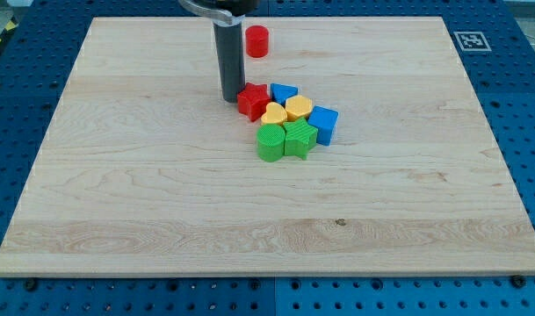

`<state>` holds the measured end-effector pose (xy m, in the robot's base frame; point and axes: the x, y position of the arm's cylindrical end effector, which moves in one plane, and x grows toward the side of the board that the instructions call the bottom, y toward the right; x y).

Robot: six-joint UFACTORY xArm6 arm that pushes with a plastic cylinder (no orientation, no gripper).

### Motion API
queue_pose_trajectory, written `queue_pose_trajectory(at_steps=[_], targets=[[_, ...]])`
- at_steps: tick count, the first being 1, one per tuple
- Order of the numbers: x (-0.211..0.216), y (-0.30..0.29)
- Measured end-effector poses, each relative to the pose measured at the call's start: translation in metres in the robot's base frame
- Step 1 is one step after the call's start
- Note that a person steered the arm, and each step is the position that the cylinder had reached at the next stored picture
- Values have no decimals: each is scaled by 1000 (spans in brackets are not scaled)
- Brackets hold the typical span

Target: Drag the red circle diagonal to the green circle

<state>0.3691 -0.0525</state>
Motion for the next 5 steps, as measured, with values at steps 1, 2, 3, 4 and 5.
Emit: queue_pose_trajectory(at_steps=[1, 2, 3, 4, 5], targets=[[-31, -2], [-51, 1], [-64, 20], [-67, 35], [-67, 54]])
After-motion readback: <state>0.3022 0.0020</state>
